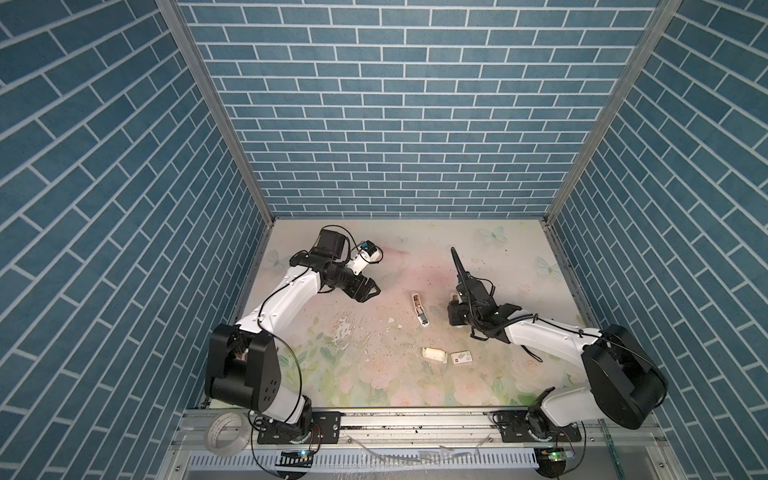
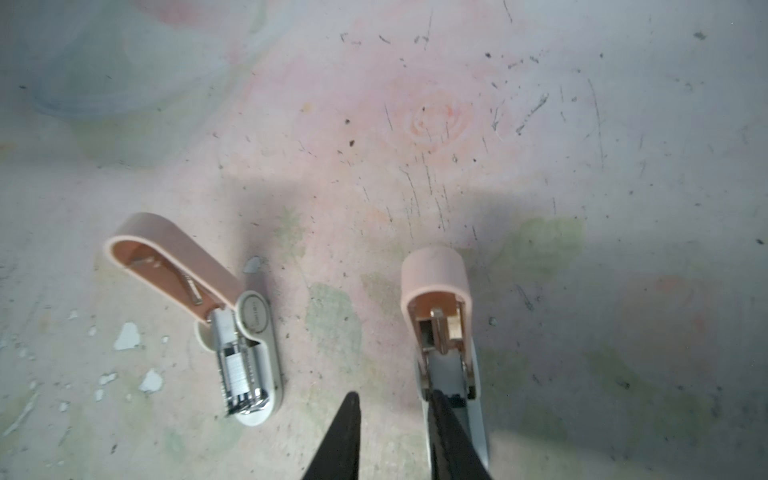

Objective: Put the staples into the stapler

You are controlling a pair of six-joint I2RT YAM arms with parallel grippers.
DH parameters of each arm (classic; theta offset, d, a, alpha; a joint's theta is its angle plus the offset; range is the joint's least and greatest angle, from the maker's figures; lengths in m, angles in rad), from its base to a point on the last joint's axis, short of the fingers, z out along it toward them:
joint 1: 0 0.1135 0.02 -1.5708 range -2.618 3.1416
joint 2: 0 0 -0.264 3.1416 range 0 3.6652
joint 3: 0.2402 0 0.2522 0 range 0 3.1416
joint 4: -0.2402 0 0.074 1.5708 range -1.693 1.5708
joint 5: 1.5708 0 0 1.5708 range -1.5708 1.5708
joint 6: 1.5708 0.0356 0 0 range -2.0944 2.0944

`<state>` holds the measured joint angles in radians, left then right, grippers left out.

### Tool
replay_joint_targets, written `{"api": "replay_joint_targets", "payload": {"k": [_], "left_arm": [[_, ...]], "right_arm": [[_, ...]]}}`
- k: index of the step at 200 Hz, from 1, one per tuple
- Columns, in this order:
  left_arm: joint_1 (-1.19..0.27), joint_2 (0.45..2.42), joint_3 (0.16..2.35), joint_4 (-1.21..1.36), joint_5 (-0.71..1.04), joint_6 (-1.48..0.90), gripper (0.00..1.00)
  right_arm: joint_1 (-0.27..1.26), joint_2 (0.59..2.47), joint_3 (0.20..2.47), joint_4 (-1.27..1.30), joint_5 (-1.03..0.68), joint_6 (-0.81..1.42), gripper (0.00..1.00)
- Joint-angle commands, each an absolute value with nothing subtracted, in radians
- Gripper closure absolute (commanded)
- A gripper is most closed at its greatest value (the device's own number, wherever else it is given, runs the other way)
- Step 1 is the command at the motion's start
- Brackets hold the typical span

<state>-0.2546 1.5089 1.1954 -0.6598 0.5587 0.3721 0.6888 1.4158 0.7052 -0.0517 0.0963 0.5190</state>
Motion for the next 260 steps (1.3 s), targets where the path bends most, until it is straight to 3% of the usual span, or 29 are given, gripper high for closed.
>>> {"api": "replay_joint_targets", "payload": {"k": [1, 59, 195, 260], "left_arm": [[-0.249, 1.467, 1.19, -0.665, 0.542, 0.388, 0.18], [-0.203, 1.448, 1.249, -0.729, 0.605, 0.448, 0.14], [-0.138, 1.387, 1.315, -0.894, 0.622, 0.502, 0.1], [-0.138, 1.355, 1.273, -0.913, 0.65, 0.526, 0.08]], "right_arm": [[0.687, 1.326, 0.681, -0.048, 0.016, 0.49, 0.67], [0.71, 1.319, 0.715, -0.016, -0.185, 0.474, 0.47], [0.807, 1.633, 0.855, -0.014, -0.018, 0.377, 0.46], [0.808, 1.761, 0.941, -0.022, -0.052, 0.364, 0.47]]}}
